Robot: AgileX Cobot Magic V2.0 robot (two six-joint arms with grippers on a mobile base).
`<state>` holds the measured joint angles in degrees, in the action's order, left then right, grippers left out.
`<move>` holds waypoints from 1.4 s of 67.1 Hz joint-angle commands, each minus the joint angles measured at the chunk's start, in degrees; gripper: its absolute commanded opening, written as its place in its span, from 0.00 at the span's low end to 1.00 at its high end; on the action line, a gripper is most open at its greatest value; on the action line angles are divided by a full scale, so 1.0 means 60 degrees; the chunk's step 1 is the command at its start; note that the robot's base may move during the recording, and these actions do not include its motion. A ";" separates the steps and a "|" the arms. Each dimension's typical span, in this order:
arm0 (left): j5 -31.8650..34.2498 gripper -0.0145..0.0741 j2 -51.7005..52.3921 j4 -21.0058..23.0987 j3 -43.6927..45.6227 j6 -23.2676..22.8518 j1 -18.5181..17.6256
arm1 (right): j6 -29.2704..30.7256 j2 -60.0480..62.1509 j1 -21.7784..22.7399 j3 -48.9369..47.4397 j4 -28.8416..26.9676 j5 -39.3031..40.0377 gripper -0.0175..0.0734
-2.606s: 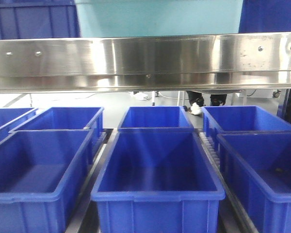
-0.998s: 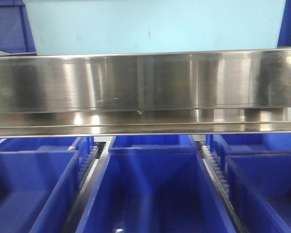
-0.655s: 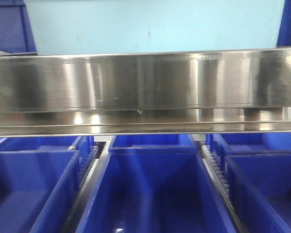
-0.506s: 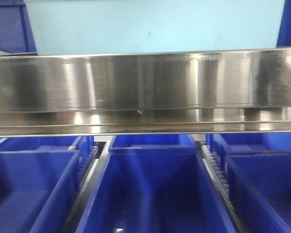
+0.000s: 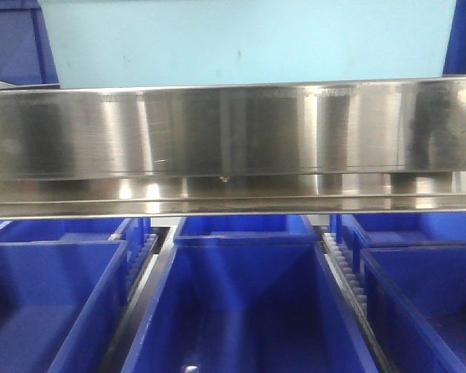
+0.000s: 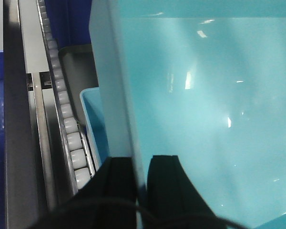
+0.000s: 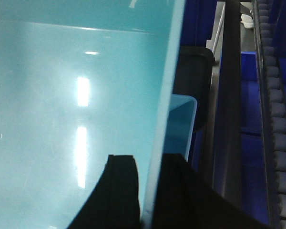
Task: Move two blue bins to right shelf middle
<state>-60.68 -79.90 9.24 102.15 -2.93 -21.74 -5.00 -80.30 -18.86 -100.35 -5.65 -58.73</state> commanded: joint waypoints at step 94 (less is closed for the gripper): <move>-0.0980 0.85 -0.0908 -0.0132 0.0063 0.0161 0.0011 | 0.0219 -0.0676 0.0080 -0.0042 0.0851 -0.0666 0.81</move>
<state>-67.01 -87.39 8.52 102.15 -2.20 -21.74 -4.15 -86.58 -18.64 -100.35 -1.17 -62.82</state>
